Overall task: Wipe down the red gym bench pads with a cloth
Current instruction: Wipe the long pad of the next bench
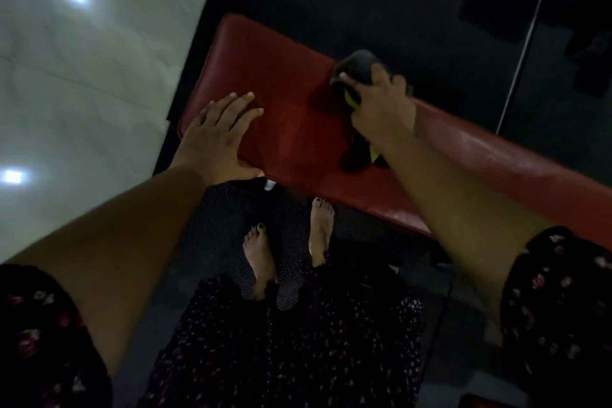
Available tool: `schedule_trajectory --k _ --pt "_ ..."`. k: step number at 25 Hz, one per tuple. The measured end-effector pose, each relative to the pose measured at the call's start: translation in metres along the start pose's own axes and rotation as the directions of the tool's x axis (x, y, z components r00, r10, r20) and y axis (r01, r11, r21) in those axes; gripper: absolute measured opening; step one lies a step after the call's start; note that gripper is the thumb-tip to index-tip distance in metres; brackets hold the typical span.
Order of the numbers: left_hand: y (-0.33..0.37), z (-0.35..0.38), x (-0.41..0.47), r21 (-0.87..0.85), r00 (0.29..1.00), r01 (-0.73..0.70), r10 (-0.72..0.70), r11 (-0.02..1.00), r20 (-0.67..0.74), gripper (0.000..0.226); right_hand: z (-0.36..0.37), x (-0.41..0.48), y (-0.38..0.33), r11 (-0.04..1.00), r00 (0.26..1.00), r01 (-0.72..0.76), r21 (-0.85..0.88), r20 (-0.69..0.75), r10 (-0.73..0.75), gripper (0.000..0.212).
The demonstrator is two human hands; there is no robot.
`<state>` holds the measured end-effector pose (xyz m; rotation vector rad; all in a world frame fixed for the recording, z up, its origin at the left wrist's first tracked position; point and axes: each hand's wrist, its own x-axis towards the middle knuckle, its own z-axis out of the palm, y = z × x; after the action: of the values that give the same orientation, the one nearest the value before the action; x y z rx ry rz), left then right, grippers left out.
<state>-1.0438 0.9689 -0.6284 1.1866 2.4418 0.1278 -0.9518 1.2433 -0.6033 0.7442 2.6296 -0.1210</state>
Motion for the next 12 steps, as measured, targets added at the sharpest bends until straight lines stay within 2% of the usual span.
schedule_trajectory --k 2,4,6,8,11,12 --pt "-0.002 0.000 0.000 -0.001 0.998 0.059 -0.059 0.998 0.014 0.117 -0.009 0.014 0.000 0.994 0.994 -0.099 0.047 0.044 0.096 0.056" --pt "0.001 0.003 -0.001 -0.014 0.994 0.110 -0.110 0.994 0.018 0.117 -0.009 0.010 -0.005 0.995 0.996 -0.086 0.044 0.000 0.086 0.053" --pt "0.005 0.004 -0.001 -0.016 0.990 0.136 -0.136 0.991 0.030 0.117 0.005 -0.014 -0.016 0.995 0.993 0.092 -0.027 -0.073 -0.094 0.048" --pt "0.007 0.001 0.001 -0.010 0.986 0.162 -0.161 0.987 0.047 0.118 0.026 -0.049 -0.028 0.960 0.959 0.268 -0.077 -0.076 -0.273 0.047" --pt "0.012 -0.002 0.002 0.002 0.981 0.185 -0.185 0.983 0.054 0.116 0.055 -0.105 -0.047 0.907 0.900 0.404 -0.120 -0.122 -0.418 0.050" --pt "0.014 -0.003 0.001 0.012 0.980 0.191 -0.191 0.981 0.057 0.114 0.062 -0.120 -0.053 0.881 0.879 0.452 -0.141 -0.097 -0.467 0.051"
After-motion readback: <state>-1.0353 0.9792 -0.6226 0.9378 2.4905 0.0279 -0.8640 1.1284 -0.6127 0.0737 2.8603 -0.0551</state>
